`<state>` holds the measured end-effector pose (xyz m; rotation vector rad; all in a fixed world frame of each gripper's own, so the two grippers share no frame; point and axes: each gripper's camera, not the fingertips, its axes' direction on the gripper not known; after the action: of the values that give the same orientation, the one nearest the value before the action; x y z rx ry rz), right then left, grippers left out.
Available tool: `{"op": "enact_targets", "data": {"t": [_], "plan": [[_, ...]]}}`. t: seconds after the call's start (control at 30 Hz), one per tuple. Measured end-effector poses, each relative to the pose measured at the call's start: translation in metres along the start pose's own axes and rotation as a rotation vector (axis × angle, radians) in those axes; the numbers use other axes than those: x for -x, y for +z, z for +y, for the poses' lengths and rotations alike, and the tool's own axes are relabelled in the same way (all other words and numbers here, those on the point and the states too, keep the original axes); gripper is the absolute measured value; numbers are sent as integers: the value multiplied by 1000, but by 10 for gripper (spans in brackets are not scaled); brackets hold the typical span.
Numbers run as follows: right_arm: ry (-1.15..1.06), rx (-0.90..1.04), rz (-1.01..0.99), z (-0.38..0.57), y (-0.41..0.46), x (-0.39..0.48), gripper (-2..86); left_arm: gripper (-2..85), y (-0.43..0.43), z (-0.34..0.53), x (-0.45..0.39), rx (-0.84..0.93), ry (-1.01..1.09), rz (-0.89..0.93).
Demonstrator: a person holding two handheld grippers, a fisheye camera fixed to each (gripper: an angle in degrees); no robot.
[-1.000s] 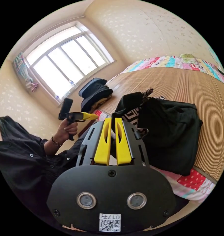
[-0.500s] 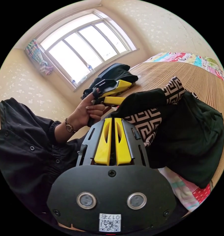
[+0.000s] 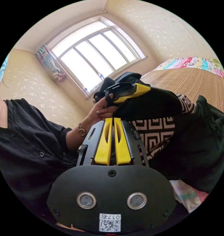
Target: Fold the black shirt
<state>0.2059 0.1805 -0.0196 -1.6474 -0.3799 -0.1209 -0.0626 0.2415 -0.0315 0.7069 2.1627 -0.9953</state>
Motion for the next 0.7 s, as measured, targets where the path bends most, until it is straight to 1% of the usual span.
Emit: {"op": "enact_targets", "data": {"t": [0.03,0.07,0.1,0.13,0.17,0.23,0.27,0.33,0.37,0.43,0.47,0.53,0.6,0.7], "plan": [[-17,-93,-112,0,-10,5,12,-5,-12,3,-18,-16,118,88],[-20,-128,-167,0,-13,7,11,-6,-19,5,-27,-32,168,138],[-35,-162,-273,-5,-14,14,11,-7,-33,9,-42,-72,256,256],[-64,-172,-349,-11,-13,26,10,-7,-49,12,-54,-114,336,387],[-82,-172,-377,-14,-13,33,10,-7,-57,14,-59,-137,375,454],[-206,-142,-439,-27,-19,67,9,-8,-93,19,-80,-228,518,671],[-250,-123,-442,-29,-22,75,8,-8,-102,20,-85,-242,550,706],[-403,-47,-452,-32,-36,96,6,-8,-135,24,-114,-266,682,809],[-421,-44,-451,-31,-41,97,6,-8,-141,25,-123,-253,717,829],[-440,-61,-450,-26,-66,94,6,-8,-157,30,-160,-155,847,888],[-437,-70,-449,-25,-73,91,6,-8,-160,32,-169,-131,879,916],[-377,-129,-360,-17,-99,72,7,-8,-168,41,-192,-100,989,1115],[-284,-145,-259,-11,-111,51,9,-8,-171,47,-201,-109,1020,1251],[-193,-107,-187,-4,-120,24,17,-8,-171,55,-206,-148,1012,1348]]}}
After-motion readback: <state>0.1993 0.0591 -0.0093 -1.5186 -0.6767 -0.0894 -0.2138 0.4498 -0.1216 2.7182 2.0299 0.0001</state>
